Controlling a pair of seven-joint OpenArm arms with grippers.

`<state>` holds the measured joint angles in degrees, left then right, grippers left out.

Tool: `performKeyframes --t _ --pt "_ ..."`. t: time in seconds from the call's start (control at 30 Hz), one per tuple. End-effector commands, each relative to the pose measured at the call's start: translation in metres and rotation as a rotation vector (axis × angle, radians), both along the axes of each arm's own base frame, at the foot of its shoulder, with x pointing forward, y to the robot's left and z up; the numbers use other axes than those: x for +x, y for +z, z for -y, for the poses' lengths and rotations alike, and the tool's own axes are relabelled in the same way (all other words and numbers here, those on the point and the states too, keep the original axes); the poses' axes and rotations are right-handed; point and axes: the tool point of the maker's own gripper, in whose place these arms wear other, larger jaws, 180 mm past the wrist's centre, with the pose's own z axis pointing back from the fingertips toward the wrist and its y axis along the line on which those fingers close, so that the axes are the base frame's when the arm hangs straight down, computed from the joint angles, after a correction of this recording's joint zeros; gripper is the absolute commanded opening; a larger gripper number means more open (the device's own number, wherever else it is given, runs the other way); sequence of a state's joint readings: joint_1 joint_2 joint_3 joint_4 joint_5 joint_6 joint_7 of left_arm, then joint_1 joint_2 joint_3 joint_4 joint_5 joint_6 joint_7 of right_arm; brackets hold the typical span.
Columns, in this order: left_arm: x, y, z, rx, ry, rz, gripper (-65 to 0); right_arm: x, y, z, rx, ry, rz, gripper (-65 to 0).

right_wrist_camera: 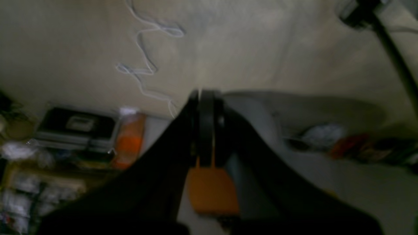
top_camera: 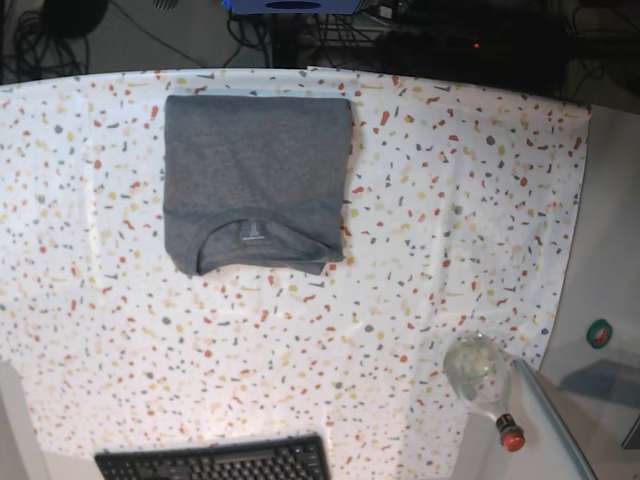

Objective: Layout the t-shirt on the table in an organized manner, then fold the t-shirt properly

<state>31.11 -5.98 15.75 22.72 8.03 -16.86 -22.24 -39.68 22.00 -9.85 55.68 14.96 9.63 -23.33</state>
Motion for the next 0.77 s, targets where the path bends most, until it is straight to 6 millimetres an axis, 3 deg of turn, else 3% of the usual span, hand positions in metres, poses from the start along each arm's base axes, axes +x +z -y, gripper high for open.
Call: performKeyframes --t 0.0,0.1,0.23,0.37,0.73 --pt "-0.011 -0.002 -0.010 0.008 0.017 -0.024 -65.0 -0.014 -0.006 0.001 -0.012 -0.034 -0.019 -65.0" --pt "0.008 -0.010 -0.029 0.024 0.047 0.008 -65.0 -0.032 -0.032 -0.015 -0.029 -0.167 0.005 -65.0" --pt "0.042 -0.019 -0.034 0.037 0.053 0.060 -65.0 -0.041 -0.050 -0.047 -0.025 -0.286 0.173 -65.0" --pt "0.051 -0.028 -0.038 0.072 -0.001 0.013 -65.0 -0.024 -0.052 -0.076 0.014 -0.319 0.332 -65.0" --pt "0.063 -0.030 -0.037 0.067 -0.005 0.036 -65.0 0.032 -0.067 -0.089 0.054 -0.322 0.390 -65.0"
